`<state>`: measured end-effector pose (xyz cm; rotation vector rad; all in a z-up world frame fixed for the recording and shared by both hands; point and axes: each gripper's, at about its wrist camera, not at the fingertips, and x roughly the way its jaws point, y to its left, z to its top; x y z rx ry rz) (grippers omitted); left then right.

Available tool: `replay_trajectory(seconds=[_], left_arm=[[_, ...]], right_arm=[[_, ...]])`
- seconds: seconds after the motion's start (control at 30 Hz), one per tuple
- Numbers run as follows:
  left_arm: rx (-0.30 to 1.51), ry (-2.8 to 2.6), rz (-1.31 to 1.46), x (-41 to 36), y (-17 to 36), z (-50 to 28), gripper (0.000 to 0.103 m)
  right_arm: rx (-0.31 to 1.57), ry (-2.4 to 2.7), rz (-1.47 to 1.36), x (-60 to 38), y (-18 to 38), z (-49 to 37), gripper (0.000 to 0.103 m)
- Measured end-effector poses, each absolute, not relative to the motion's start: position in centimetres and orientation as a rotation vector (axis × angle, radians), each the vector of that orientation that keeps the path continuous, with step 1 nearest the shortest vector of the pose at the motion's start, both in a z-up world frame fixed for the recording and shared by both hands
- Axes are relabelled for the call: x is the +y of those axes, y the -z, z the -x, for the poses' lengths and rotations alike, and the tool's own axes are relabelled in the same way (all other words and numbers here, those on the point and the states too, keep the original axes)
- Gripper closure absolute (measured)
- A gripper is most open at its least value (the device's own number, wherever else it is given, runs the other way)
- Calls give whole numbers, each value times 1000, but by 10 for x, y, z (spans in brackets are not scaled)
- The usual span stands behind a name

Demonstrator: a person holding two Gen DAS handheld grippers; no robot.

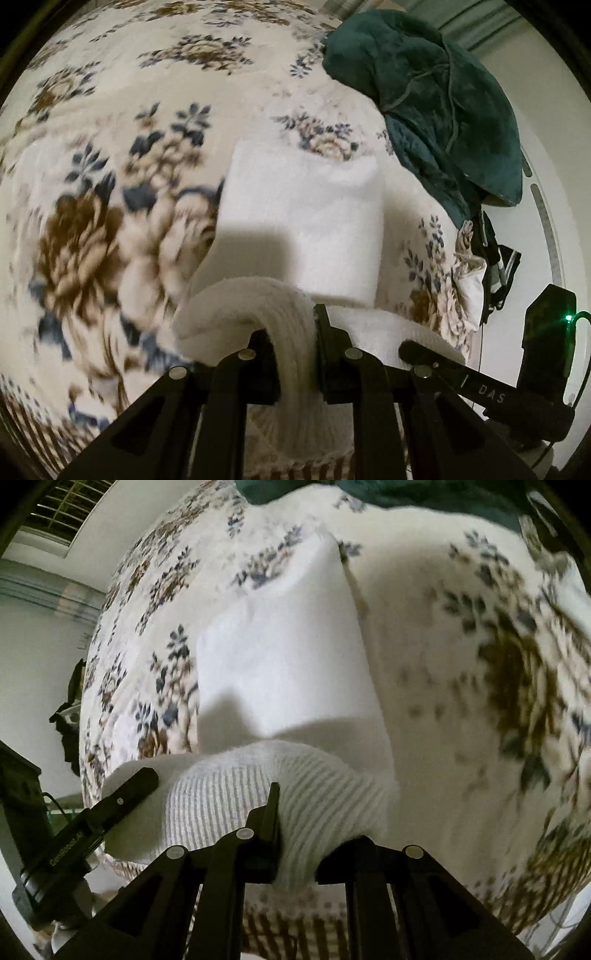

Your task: Fold small clothes

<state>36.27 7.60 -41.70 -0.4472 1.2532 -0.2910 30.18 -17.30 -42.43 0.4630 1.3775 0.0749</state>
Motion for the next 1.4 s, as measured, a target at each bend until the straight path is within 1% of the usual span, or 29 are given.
replay_trajectory(seconds=[0.17, 0.3, 0.4, 0.57, 0.63, 0.67, 0.7, 0.73, 0.77, 0.8, 0.83, 0.87, 0.93, 0.97, 1.07, 1.1, 1.17, 1.23, 1.27, 1.3, 1.33, 1.37, 1.4], left_arm=[[1227, 309, 481, 75, 405, -410, 91], [1211, 327, 529, 71, 404, -466, 91], [1217, 326, 559, 71, 418, -513, 91], [1278, 325, 609, 74, 461, -580, 90], [1310, 329, 705, 83, 483, -599, 88], [1324, 329, 766, 89, 492, -605, 80], [1335, 324, 838, 97, 501, -609, 60], [1327, 323, 918, 106, 506, -610, 46], [1301, 324, 989, 116, 507, -609, 36], [1262, 325, 1061, 128, 507, -607, 36], [1251, 329, 1083, 133, 505, -606, 36], [1244, 333, 1084, 138, 503, -604, 36], [1230, 327, 994, 143, 493, -598, 36], [1232, 318, 900, 140, 487, -595, 36], [1263, 318, 651, 122, 487, -589, 36], [1288, 330, 570, 109, 492, -589, 36], [1334, 365, 501, 92, 509, -591, 36], [1362, 370, 436, 76, 523, -594, 39], [1351, 371, 408, 69, 527, -595, 56], [1342, 367, 382, 64, 529, -594, 89], [1346, 355, 352, 61, 531, -593, 95], [1335, 345, 350, 63, 529, -592, 95], [1314, 337, 368, 67, 527, -590, 96]], right_arm=[[1329, -59, -463, -181, 409, -351, 91], [1281, -49, -443, -184, 399, -409, 91], [1269, -34, -430, -187, 404, -458, 91], [1273, -11, -378, -186, 423, -530, 91], [1299, -26, -379, -187, 437, -556, 90], [1304, -31, -406, -190, 444, -566, 88], [1315, -46, -450, -195, 452, -579, 87], [1330, -64, -493, -200, 459, -587, 82], [1352, -88, -547, -206, 466, -594, 75], [1367, -103, -604, -212, 471, -599, 68], [1362, -113, -649, -219, 472, -601, 54], [1342, -125, -673, -225, 468, -601, 44], [1294, -158, -688, -238, 455, -596, 41], [1272, -174, -692, -244, 448, -591, 38], [1237, -130, -615, -258, 434, -572, 37], [1236, -100, -584, -263, 436, -563, 37], [1270, -54, -583, -271, 453, -553, 37], [1321, -55, -640, -275, 478, -548, 37], [1337, -59, -666, -276, 487, -547, 37], [1356, -79, -719, -276, 500, -546, 37], [1364, -90, -764, -278, 506, -544, 37], [1361, -94, -810, -281, 511, -541, 37], [1342, -91, -851, -286, 512, -536, 37]])
